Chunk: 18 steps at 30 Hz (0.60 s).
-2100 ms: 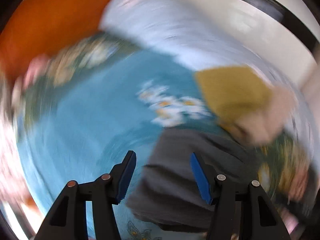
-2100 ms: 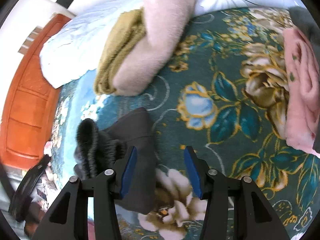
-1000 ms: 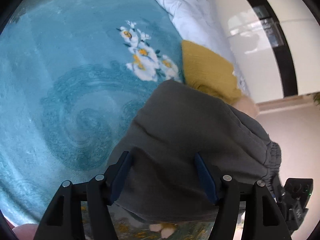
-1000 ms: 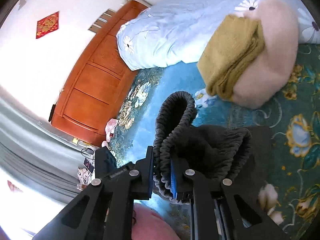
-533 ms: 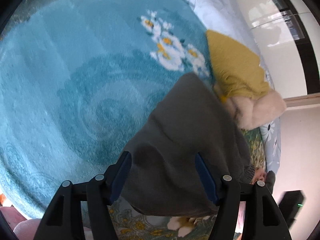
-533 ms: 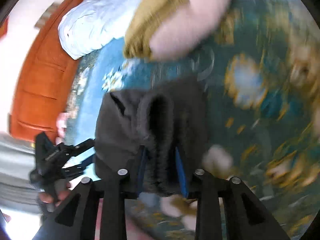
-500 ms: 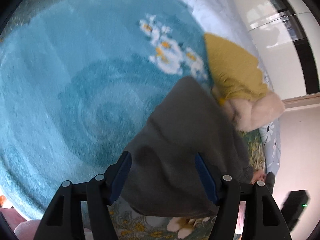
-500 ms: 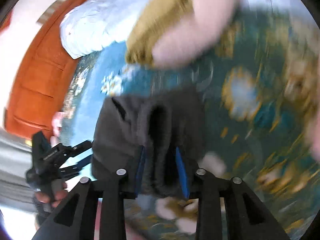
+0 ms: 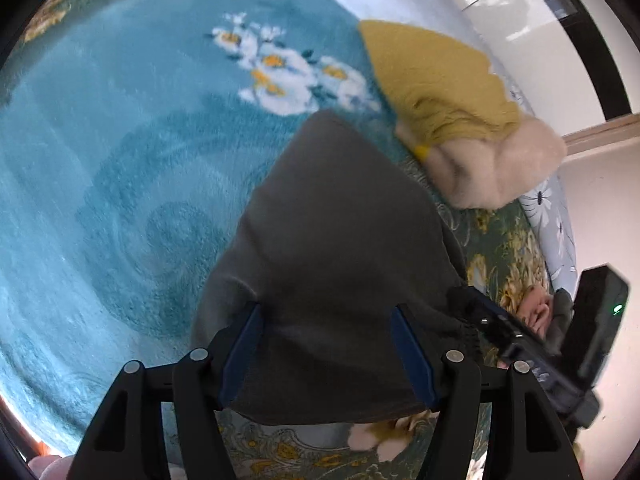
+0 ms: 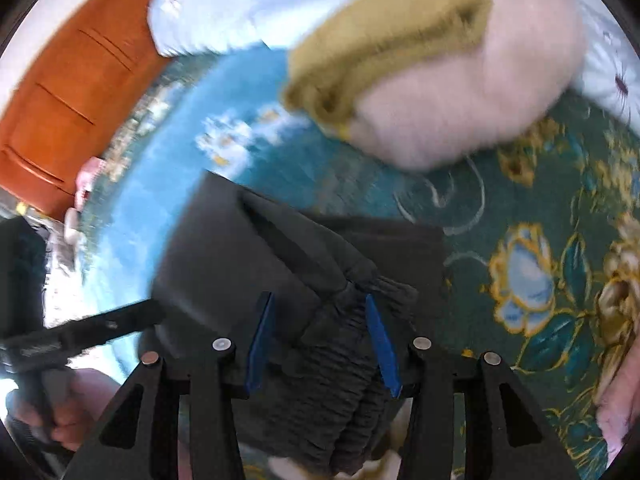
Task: Fold clothes
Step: 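Fold the waistband over with the left gripper while the right gripper grasps the folded bundle, then grip the folded grey sweatpants bundle with both grippers and lift it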
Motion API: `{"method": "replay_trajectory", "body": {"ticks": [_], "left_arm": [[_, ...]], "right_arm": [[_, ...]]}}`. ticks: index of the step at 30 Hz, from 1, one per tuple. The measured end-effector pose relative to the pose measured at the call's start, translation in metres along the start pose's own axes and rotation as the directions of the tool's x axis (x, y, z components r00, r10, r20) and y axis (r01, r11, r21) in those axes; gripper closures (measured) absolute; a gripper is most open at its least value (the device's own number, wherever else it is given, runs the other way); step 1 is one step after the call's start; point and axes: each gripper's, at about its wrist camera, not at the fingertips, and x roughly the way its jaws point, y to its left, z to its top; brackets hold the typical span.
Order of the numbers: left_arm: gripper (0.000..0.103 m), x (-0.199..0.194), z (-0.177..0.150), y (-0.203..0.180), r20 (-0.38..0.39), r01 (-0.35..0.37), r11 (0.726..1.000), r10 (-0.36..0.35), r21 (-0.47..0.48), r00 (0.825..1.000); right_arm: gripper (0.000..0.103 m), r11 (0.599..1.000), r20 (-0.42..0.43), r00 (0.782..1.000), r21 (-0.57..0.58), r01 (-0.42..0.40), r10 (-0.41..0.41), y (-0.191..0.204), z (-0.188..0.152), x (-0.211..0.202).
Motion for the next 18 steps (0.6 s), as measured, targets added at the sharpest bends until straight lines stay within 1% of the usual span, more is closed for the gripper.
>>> {"method": "replay_trajectory", "body": {"ticks": [1, 3, 6, 7, 8, 10, 12, 13, 15, 16, 18], "left_arm": [[0.033, 0.001, 0.001, 0.000, -0.002, -0.002, 1.000, 0.002, -0.001, 1.000], [0.033, 0.003, 0.002, 0.000, -0.006, -0.007, 1.000, 0.007, -0.003, 1.000], [0.033, -0.001, 0.000, 0.000, 0.005, -0.004, 1.000, 0.004, -0.003, 1.000], [0.033, -0.006, -0.002, -0.002, 0.022, 0.000, 1.000, 0.000, 0.002, 1.000], [0.033, -0.011, -0.002, -0.002, 0.044, 0.010, 1.000, -0.010, 0.010, 0.999], [0.033, -0.023, -0.005, -0.006, 0.097, 0.046, 0.998, -0.050, 0.039, 0.994], [0.033, -0.033, -0.008, -0.009, 0.130, 0.078, 0.995, -0.086, 0.063, 0.988], [0.033, -0.036, -0.009, -0.010, 0.135, 0.092, 0.993, -0.101, 0.073, 0.986], [0.033, -0.034, -0.009, -0.011, 0.121, 0.087, 0.993, -0.096, 0.078, 0.988], [0.033, -0.028, -0.008, -0.010, 0.095, 0.068, 0.995, -0.074, 0.073, 0.993], [0.033, -0.009, -0.004, -0.008, 0.016, 0.018, 0.999, -0.019, 0.050, 1.000]], "right_arm": [[0.055, 1.000, 0.007, 1.000, 0.016, -0.006, 0.006, -0.006, -0.003, 0.006], [0.055, 0.998, 0.029, 0.999, 0.054, -0.029, 0.027, -0.013, -0.005, 0.005], [0.055, 0.998, 0.015, 0.999, 0.060, -0.030, 0.029, -0.013, -0.002, 0.002], [0.055, 0.999, 0.015, 1.000, 0.048, -0.025, 0.025, -0.010, -0.001, -0.004], [0.055, 0.999, 0.033, 0.999, 0.028, -0.038, 0.037, -0.004, -0.003, -0.013], [0.055, 0.998, 0.069, 0.996, -0.012, -0.063, 0.064, 0.009, -0.006, -0.032], [0.055, 0.993, 0.111, 0.987, -0.050, -0.106, 0.112, 0.017, -0.020, -0.056], [0.055, 0.991, 0.123, 0.985, -0.062, -0.116, 0.123, 0.018, -0.028, -0.063], [0.055, 0.990, 0.124, 0.984, -0.077, -0.115, 0.124, 0.020, -0.040, -0.065], [0.055, 0.991, 0.120, 0.986, -0.080, -0.109, 0.119, 0.019, -0.046, -0.062], [0.055, 0.994, 0.098, 0.990, -0.062, -0.091, 0.097, 0.015, -0.055, -0.050]]}}
